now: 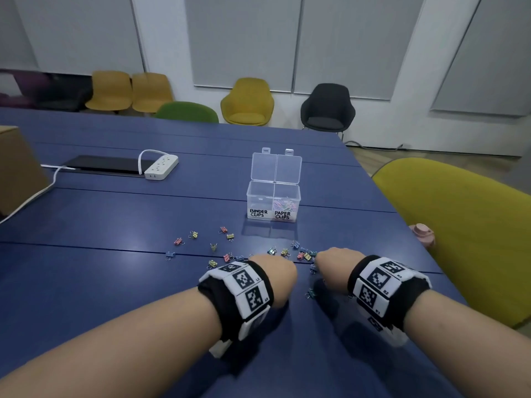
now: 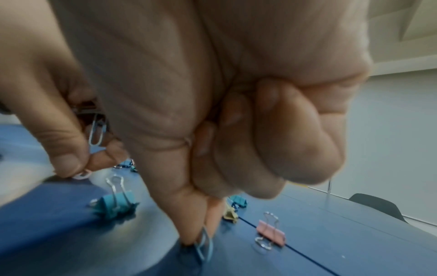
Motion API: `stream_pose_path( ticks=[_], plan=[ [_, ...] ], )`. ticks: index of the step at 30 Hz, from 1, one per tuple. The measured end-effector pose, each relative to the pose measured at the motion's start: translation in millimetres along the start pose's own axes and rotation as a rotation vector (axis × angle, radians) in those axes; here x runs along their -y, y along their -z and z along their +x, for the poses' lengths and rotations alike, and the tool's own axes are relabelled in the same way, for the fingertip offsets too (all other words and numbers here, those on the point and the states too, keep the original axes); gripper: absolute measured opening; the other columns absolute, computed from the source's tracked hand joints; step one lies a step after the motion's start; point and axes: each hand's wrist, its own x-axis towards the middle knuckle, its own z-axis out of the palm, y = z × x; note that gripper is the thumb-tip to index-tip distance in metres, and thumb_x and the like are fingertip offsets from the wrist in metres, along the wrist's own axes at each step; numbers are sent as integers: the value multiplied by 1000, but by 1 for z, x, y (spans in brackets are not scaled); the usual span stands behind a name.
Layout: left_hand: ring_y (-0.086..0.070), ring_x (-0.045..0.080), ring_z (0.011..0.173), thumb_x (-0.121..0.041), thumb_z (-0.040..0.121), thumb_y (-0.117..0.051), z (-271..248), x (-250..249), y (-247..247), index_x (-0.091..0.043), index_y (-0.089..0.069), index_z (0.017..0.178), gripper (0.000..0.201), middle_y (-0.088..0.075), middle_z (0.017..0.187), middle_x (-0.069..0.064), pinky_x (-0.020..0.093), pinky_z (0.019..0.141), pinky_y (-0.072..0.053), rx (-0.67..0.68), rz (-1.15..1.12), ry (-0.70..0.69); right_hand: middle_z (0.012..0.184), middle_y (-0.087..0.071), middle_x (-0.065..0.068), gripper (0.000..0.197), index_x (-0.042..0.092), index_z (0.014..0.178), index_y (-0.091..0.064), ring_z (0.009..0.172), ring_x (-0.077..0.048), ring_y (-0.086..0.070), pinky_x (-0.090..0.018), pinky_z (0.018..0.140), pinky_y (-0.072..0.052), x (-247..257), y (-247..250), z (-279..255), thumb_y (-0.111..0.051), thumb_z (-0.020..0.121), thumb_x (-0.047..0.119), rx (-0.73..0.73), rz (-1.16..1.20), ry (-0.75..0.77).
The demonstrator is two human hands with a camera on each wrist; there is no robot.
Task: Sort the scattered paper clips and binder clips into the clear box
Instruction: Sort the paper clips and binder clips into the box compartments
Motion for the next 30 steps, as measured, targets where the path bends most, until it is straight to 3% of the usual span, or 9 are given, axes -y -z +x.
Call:
stream_pose_path(
  ticks=[5, 8, 11, 15, 18, 21, 24, 27, 30],
  plan=[
    [-45, 26, 75, -23, 96, -44, -1, 8, -6, -5, -42, 62, 38, -36, 60, 4, 32, 68, -38, 135, -41, 20, 94, -55, -12, 10, 11, 95, -52, 86, -31, -57, -34, 72, -43, 3, -2, -2, -45, 90, 5, -2, -56, 22],
    [-45, 26, 78, -20, 98, -40, -2, 7, -8, -2, -55, 81, 29, -36, 62, 4, 33, 70, -39, 172, -46, 12, 116, -61, -14, 24, 5, 111, -57, 104, -33, -62, -34, 74, -43, 5, -4, -2, -44, 91, 6, -28, -93, 21],
    [-46, 26, 79, -18, 98, -38, -3, 6, -10, 2, -62, 100, 31, -41, 65, 6, 35, 73, -42, 183, -52, 4, 117, -62, -14, 24, 4, 112, -57, 105, -33, -62, -35, 77, -46, 4, -5, -1, -44, 91, 5, -29, -106, 32],
    [-47, 28, 83, -21, 98, -34, -7, 10, -11, 7, -59, 108, 39, -49, 89, 17, 36, 84, -45, 131, -175, 51, 117, -62, -14, 24, 5, 113, -56, 99, -32, -62, -34, 76, -46, 0, -4, 3, -44, 92, 6, -2, -92, 40],
    [-48, 28, 79, -20, 96, -33, -1, 26, -11, 2, -56, 93, 32, -51, 89, 19, 32, 74, -43, 84, -523, 122, 117, -62, -14, 25, 6, 113, -55, 99, -32, -62, -33, 75, -43, -4, -5, 8, -42, 92, 8, 12, -72, 41],
    [-30, 17, 48, -12, 84, -34, 3, 42, -14, -13, -37, 66, 19, -41, 54, 4, 21, 46, -26, 117, -1312, 153, 117, -62, -14, 26, 7, 113, -56, 98, -32, -62, -33, 74, -43, -7, -8, 12, -42, 92, 9, 16, -70, 47],
    [-26, 14, 44, -13, 67, -39, 4, 56, -18, -16, -31, 57, 13, -35, 52, 2, 16, 39, -22, 153, -1965, 94, 117, -62, -13, 27, 10, 115, -57, 104, -33, -62, -32, 73, -43, -9, -10, 14, -43, 92, 10, 33, -59, 57],
    [-35, 14, 43, -12, 62, -37, 4, 63, -20, -12, -37, 53, 9, -41, 56, 5, 15, 35, -30, 127, -2275, 52, 117, -63, -13, 28, 11, 115, -58, 103, -32, -62, -31, 72, -41, -11, -10, 15, -43, 91, 9, 39, -35, 65],
    [-38, 13, 41, -8, 58, -38, 5, 60, -21, -13, -39, 55, 6, -44, 56, 3, 13, 34, -33, 84, -2360, 107, 115, -63, -14, 28, 10, 113, -58, 94, -31, -62, -31, 71, -42, -10, -11, 15, -43, 90, 9, 46, -23, 59]
  ],
)
